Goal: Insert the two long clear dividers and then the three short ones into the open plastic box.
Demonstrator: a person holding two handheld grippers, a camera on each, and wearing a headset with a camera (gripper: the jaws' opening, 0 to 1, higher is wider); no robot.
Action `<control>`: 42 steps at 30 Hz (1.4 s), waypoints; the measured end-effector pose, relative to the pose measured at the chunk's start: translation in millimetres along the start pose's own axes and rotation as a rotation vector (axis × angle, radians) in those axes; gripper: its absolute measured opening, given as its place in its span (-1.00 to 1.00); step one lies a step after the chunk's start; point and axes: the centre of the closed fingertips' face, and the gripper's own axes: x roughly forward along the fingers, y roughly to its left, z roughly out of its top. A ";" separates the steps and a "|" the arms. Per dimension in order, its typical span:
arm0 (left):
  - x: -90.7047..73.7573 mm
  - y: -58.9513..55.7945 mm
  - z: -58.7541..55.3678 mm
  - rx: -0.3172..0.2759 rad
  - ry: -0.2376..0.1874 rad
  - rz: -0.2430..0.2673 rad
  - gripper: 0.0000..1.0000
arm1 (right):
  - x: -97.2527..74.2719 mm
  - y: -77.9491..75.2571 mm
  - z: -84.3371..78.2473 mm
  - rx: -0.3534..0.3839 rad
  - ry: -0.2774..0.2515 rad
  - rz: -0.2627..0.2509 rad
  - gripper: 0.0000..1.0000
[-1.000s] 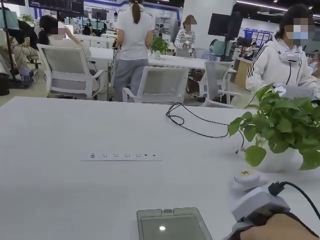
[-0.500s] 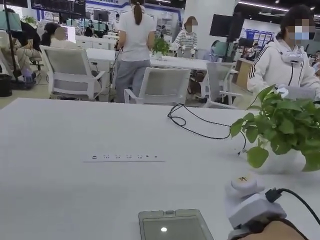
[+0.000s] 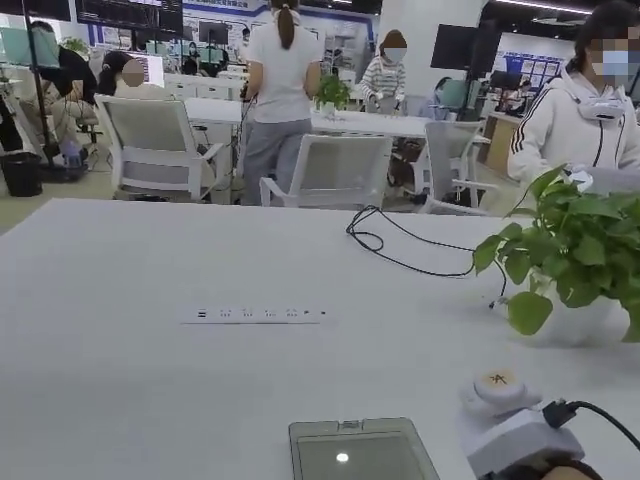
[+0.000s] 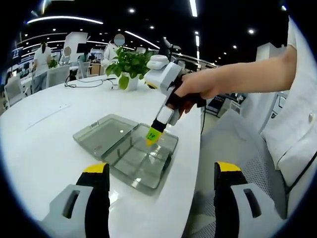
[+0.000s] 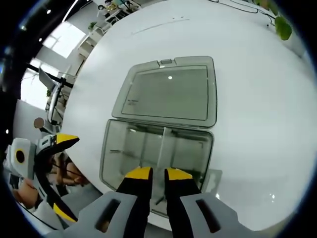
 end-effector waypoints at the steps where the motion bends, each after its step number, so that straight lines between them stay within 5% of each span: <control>1: -0.3 -0.3 -0.1 -0.002 0.001 0.003 0.77 | -0.1 -0.1 0.1 -0.004 0.000 0.002 -0.78; 21: -10.8 -0.3 6.9 -0.032 0.012 0.097 0.75 | -22.5 8.2 11.6 -0.086 -0.118 0.147 -0.59; 42: -32.1 4.5 10.3 -0.110 0.004 0.289 0.74 | -82.4 18.6 16.6 -0.421 -0.255 0.304 -0.04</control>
